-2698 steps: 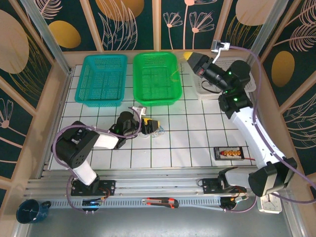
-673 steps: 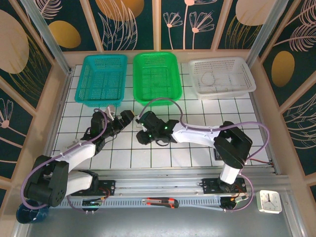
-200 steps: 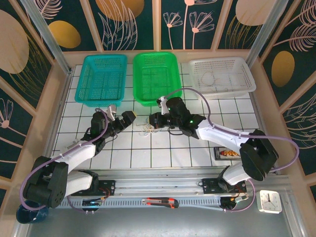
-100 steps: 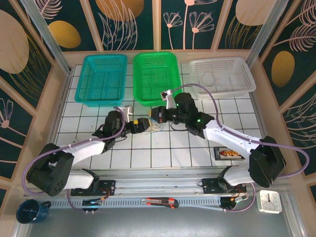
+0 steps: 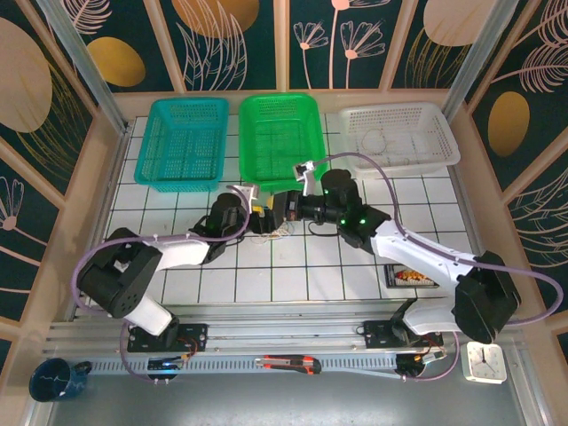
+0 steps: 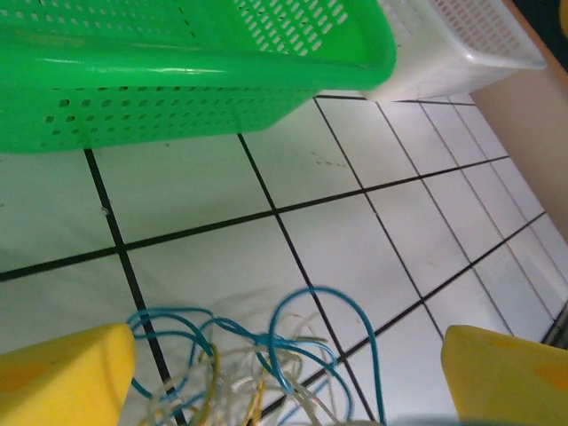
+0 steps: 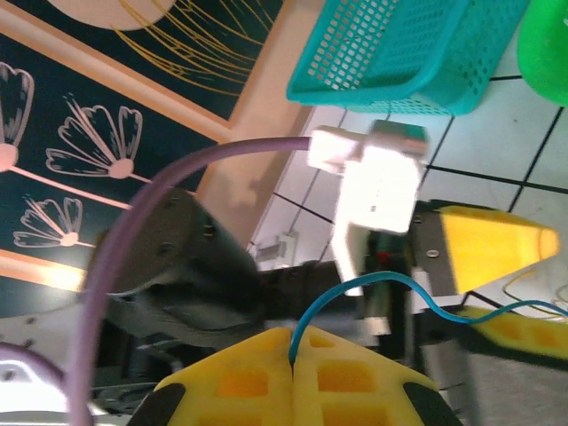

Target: Untangle the cables

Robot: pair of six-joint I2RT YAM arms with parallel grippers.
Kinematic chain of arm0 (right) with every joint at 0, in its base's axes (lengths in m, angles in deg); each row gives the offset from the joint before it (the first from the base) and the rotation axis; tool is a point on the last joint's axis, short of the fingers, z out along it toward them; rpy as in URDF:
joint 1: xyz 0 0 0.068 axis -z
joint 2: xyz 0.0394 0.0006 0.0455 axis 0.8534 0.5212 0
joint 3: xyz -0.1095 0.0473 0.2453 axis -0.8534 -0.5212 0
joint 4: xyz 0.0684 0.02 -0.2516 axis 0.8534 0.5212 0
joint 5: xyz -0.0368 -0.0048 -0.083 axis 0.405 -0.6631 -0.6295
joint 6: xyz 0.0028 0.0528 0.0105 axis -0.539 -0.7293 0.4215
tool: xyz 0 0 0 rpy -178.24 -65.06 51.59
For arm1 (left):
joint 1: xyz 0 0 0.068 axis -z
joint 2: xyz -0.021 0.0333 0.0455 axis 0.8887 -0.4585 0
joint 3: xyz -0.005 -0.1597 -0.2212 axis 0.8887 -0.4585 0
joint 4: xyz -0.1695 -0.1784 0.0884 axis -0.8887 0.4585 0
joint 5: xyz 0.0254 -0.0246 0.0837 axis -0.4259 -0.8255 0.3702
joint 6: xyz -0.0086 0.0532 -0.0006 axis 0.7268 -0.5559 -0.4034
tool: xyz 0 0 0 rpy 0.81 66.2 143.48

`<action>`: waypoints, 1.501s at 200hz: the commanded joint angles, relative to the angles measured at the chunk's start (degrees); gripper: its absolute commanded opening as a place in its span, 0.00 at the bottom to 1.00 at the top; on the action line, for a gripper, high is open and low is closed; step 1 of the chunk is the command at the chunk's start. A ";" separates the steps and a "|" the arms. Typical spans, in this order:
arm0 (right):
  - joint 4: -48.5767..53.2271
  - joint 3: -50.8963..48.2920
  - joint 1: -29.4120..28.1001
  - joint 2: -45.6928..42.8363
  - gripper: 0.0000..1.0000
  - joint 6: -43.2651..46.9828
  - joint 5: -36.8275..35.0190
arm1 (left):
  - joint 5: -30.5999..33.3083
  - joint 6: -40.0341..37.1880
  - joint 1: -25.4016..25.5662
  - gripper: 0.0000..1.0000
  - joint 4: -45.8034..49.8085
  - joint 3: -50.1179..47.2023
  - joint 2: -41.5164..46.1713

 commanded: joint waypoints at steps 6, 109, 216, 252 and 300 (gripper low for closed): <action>-3.74 3.68 0.37 -3.78 0.00 -1.71 1.94 | 0.92 -0.45 0.44 0.74 -4.83 0.39 -3.32; -0.92 20.78 2.74 -8.05 0.00 0.82 3.36 | -0.50 2.47 0.51 0.61 -10.81 -6.00 -5.73; 2.67 26.90 8.09 -10.76 0.00 3.73 2.65 | -1.90 2.76 0.53 0.66 -10.03 -5.14 -4.93; 3.39 26.15 10.73 -10.41 0.00 3.98 3.01 | -3.85 3.39 0.55 0.78 -7.42 -2.61 -2.05; 1.87 24.05 14.52 -8.57 0.00 3.02 4.28 | -3.80 5.80 0.46 0.95 -2.74 1.34 4.15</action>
